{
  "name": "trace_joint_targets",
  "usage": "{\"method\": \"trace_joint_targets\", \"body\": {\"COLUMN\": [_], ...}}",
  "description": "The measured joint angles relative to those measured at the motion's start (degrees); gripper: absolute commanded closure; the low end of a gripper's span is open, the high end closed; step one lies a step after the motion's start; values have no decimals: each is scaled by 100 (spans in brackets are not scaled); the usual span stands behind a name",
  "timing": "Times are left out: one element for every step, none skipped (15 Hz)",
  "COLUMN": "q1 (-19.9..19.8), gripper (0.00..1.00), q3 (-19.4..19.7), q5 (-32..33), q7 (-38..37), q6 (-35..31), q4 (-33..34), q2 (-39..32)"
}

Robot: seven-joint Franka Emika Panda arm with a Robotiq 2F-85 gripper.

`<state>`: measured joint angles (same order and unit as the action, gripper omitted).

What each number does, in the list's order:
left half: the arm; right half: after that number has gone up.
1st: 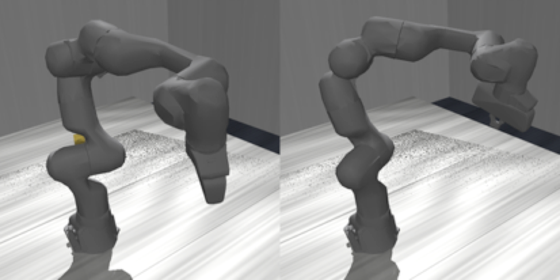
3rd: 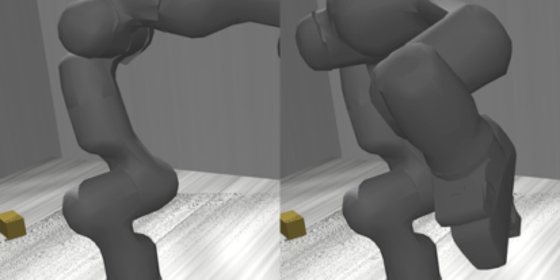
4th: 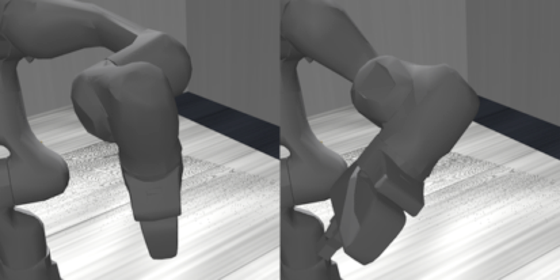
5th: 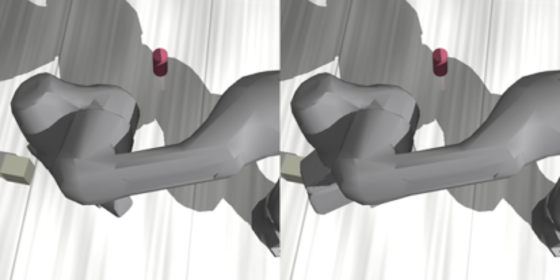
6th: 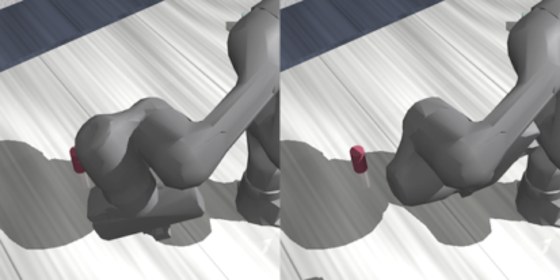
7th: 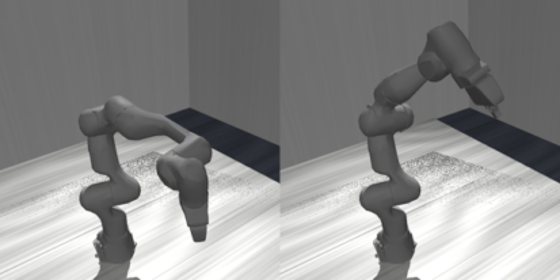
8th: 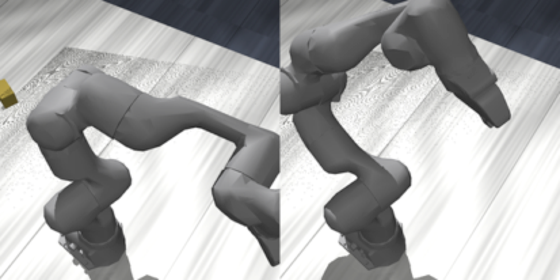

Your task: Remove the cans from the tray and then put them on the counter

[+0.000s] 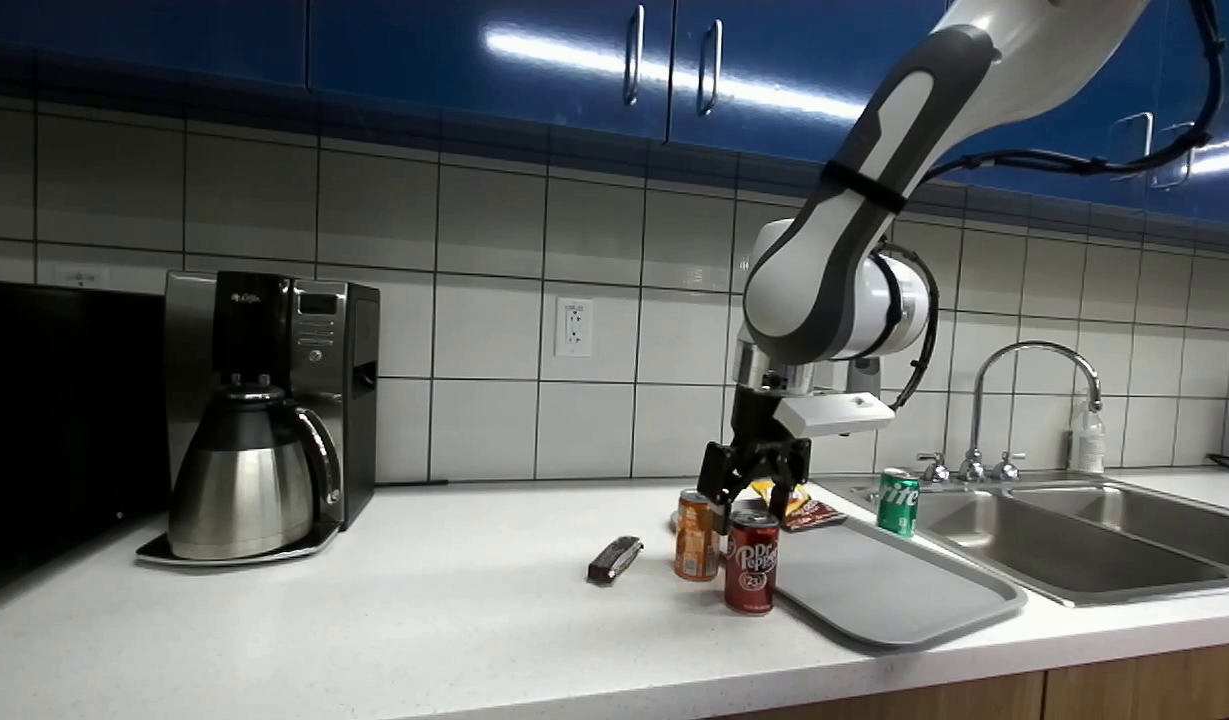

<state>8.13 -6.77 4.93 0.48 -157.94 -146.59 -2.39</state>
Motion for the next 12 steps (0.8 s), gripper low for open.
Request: {"method": "trace_joint_targets", "body": {"q1": [-1, -3, -4, -5, -6, -7, -7, -7, -7, -7, -7, -7], "gripper": [0, 0, 0, 0, 0, 0, 0, 0, 0, 0, 0, 0], "q3": [4, 7, 11, 15, 19, 23, 28, 36, 46, 55, 65, 74], "q5": [0, 0, 0, -1, -3, -5, -5, -6, -11, -25, -50, -74], "q7": [0, 0, 0, 0, 0, 0, 0, 0, 0, 0, 5, 7], "q6": [0, 0, 0, 0, 0, 0, 0, 0, 0, 0, 0, 0], "q4": [-5, -17, -38, -66, -105, -151, -208, -267, -334, -406, -481, -550], "q2": [35, 81, 134, 200, 276, 355, 444, 537, 636, 741, 853, 954]}}
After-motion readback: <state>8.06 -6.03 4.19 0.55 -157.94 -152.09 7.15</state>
